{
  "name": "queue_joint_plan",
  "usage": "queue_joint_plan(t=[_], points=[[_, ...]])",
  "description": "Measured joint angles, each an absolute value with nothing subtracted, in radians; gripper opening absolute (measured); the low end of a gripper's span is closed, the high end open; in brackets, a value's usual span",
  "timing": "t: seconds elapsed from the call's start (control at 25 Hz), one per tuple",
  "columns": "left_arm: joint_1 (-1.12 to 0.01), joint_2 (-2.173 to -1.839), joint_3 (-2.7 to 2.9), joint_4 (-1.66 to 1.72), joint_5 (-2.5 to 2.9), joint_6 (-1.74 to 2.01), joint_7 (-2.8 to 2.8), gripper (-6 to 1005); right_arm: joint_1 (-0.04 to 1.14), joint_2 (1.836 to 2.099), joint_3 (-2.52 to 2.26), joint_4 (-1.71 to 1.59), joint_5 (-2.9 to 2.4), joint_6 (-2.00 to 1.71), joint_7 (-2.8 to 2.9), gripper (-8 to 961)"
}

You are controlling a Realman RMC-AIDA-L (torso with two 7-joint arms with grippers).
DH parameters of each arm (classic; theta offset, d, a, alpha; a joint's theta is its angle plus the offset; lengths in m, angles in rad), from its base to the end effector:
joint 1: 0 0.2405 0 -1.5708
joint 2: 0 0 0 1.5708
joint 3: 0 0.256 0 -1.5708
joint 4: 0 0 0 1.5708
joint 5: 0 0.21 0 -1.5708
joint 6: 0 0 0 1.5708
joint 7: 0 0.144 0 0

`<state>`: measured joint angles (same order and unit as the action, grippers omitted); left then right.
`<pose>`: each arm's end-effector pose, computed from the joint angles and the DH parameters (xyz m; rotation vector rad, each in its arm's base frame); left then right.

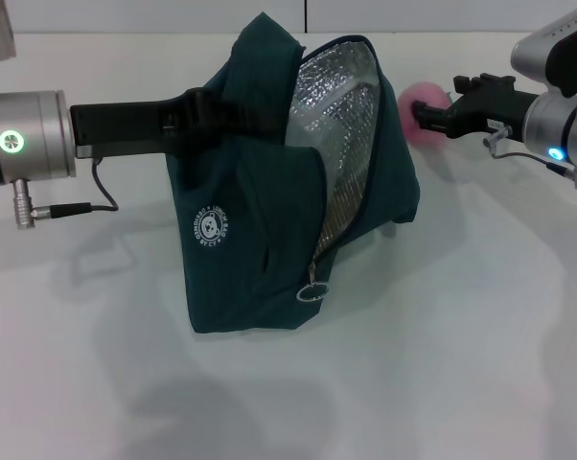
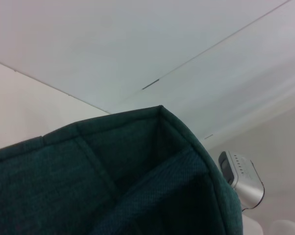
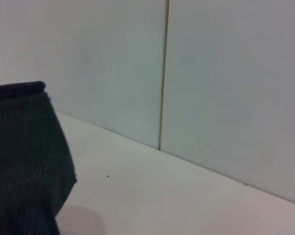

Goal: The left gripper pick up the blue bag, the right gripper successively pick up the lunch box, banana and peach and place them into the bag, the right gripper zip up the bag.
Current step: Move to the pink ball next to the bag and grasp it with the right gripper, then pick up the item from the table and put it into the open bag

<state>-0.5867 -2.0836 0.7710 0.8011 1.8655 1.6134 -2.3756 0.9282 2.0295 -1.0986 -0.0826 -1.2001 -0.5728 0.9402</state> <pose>-0.2058 0.3535 0.0203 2.4236 1.6821 0.9435 0.2370 0.4543 -0.0533 -2.2236 0.6253 0.3088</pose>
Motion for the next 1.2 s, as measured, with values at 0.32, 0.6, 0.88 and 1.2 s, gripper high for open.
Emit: queue_joint_plan(t=[0.32,0.6,0.88,1.2], points=[[-0.587,-2.083,0.769,0.798,1.865,1.603,-2.374,27,0.926,2.029,-1.098,-0.075,-1.200,-0.613,0.943,691],[-0.586,-2.083,0.767,0.798,1.865,1.601,-2.372,27,0.911,2.029,-1.095,-0.078,-1.199,-0.635,0.942,502],[-0.584,-2.083,0.765,0.798,1.865,1.601,-2.372,27,0.903,2.029,-1.091,-0.089,-1.199,-0.633,0.940,333],[-0.557,-2.072,0.764,0.804,1.857,1.605,-2.373,27,0.881,2.029,-1.093,-0.161,-1.193,-0.649,0.962,173]])
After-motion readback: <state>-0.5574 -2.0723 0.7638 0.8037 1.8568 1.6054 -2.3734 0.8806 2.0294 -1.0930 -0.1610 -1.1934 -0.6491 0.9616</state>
